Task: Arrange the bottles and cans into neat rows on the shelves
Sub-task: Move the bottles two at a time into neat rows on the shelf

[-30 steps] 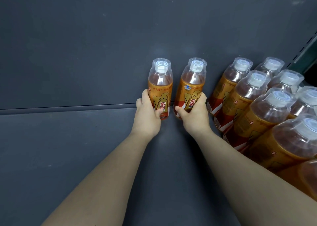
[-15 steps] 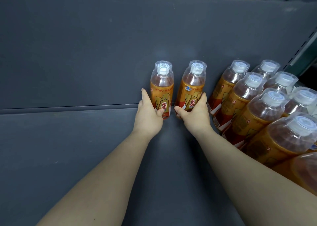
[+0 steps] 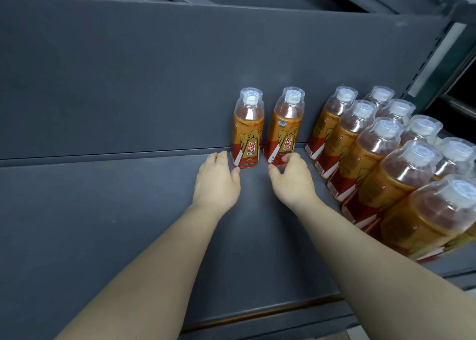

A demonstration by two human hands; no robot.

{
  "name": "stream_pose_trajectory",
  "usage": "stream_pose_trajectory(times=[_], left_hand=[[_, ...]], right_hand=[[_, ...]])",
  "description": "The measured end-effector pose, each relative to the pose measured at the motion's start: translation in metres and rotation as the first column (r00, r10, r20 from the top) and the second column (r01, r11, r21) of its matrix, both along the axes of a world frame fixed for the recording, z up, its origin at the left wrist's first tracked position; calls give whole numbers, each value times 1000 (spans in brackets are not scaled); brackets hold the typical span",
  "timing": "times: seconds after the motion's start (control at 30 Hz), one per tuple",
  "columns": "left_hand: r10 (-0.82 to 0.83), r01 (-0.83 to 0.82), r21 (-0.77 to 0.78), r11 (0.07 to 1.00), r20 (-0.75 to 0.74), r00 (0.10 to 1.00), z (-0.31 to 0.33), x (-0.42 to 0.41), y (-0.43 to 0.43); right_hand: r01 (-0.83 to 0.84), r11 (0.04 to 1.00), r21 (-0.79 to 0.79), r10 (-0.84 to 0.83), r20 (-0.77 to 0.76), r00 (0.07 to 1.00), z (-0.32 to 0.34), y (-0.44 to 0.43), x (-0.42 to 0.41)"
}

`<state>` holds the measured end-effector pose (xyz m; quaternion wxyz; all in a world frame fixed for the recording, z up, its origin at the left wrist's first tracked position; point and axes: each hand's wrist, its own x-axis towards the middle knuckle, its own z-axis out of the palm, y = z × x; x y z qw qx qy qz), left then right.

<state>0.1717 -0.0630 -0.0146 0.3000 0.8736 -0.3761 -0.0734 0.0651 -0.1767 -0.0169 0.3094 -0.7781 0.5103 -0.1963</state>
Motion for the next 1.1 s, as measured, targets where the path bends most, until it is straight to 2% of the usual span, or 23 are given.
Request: stream_pose_trajectory(times=[0.1,0.23,0.43,0.77,0.93,1.1], left_hand=[[-57,48,90,995,99,993,-3,-3,13],[-73,39,201,979,164,984,-3,-4,34],[-9,-44,289,956,178,984,2,-10,79],[210,-270,330,905,207,956,6,-40,172],[326,-391,343,854,231,917,7,-50,232],[471,-536,341,772,259,843,9,-49,308]], right_hand=[[-175,983,-49,166,-150,975,7,21,-4],[-368,927,-71,336,-278,900,12,45,-11],[-540,831,-137,450,-407,795,13,72,-11],[-698,704,-130,595,-428,681,12,134,-9],[-797,594,-112,700,-417,580,9,184,6],[-889,444,-115,800,-396,451,16,255,33]])
